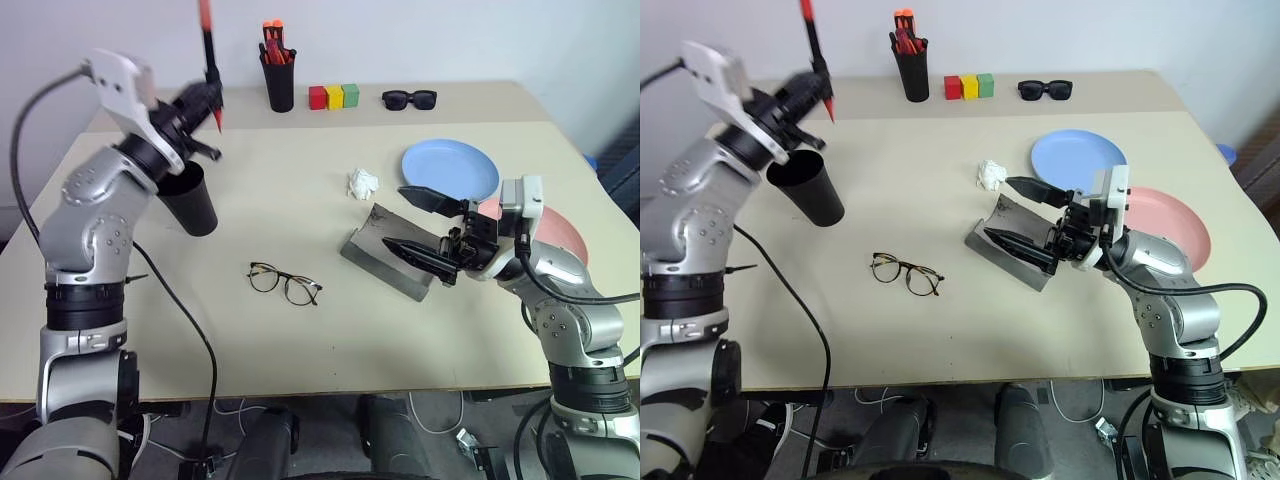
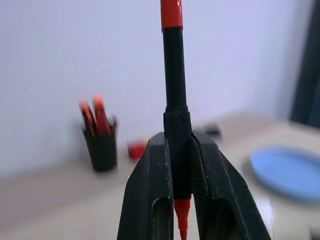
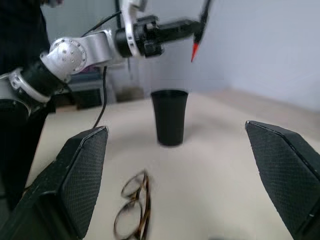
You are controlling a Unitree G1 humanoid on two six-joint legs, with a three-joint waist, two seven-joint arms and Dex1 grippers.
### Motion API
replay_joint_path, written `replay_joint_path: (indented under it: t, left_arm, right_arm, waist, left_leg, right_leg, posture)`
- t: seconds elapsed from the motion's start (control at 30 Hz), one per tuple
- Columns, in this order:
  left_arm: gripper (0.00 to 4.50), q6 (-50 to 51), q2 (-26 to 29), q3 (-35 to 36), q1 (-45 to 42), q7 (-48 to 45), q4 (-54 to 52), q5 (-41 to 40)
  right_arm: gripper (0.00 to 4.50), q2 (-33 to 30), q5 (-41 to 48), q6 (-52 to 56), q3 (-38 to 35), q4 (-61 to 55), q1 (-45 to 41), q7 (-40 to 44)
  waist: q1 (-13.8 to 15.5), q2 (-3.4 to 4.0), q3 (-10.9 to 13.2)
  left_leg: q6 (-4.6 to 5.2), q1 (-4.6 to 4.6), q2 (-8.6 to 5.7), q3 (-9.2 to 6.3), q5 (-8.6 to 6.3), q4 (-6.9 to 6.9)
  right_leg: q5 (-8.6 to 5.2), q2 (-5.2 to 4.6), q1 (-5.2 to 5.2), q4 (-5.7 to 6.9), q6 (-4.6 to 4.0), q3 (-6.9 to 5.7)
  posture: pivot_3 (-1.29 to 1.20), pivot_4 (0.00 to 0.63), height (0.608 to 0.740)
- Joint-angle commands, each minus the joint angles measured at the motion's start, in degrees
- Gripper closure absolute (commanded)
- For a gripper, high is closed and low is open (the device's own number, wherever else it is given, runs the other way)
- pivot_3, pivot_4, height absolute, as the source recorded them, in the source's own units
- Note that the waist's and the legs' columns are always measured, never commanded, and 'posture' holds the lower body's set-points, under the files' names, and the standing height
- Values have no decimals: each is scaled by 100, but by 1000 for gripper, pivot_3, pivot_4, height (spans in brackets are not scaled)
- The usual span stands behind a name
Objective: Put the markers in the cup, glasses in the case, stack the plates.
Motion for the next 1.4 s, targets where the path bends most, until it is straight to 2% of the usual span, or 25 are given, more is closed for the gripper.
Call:
replay_joint_path:
  t: [0.03, 0.27, 0.43, 0.63, 1.2, 1.3, 1.4]
  left_arm:
    - [4476, -703, 162, 434, -131, -254, 619, 296]
    - [4476, -1374, 84, 912, 74, -725, 1570, 314]
    - [4476, -1565, -281, 990, 606, -1044, 1494, 196]
    - [4476, -1953, -552, 1087, 1080, -533, 1306, 522]
    - [4476, -2137, -623, 918, 1403, -385, 1180, 962]
    - [3209, -2150, -631, 944, 1411, -398, 1143, 932]
    - [1629, -2172, -664, 956, 1430, -416, 1126, 898]
  right_arm:
    - [0, -1, -92, -117, 27, -190, -14, -11]
    - [0, -88, -98, -80, 49, -151, -73, 44]
    - [0, -98, -99, -56, 68, -193, -49, 17]
    - [0, -182, -137, -58, 44, -213, 41, 34]
    - [0, -272, -163, -81, -48, -92, -12, 96]
    - [0, -281, -176, -89, -48, -95, -22, 87]
    - [0, -292, -174, -86, -48, -102, -28, 88]
  waist:
    - [-6, 0, 0]
    - [-6, 0, 0]
    - [1, 0, 0]
    - [-3, 0, 0]
    - [2, 0, 0]
    - [2, 0, 0]
    - [1, 0, 0]
  left_leg:
    - [0, 0, 0, 1, 0, 0]
    - [2, 0, 0, 0, -1, 1]
    - [3, 0, 0, -1, -1, 2]
    - [3, 2, 1, -2, -1, 2]
    - [4, 2, 0, -1, -2, 2]
    - [4, 2, 0, -2, -2, 2]
    - [4, 2, 0, -2, -2, 2]
  right_leg:
    - [0, 0, 0, 1, 0, 0]
    - [0, 1, 0, 3, 1, -1]
    - [1, 1, 0, 4, 1, -1]
    - [1, 1, 1, 5, 1, -1]
    - [1, 1, 1, 4, 1, -2]
    - [1, 1, 1, 4, 1, -2]
    - [1, 1, 1, 4, 1, -2]
  posture:
    - [0, 150, 740]
    - [0, 150, 740]
    - [0, 150, 740]
    - [0, 150, 740]
    - [0, 150, 740]
    - [0, 150, 740]
    - [0, 150, 740]
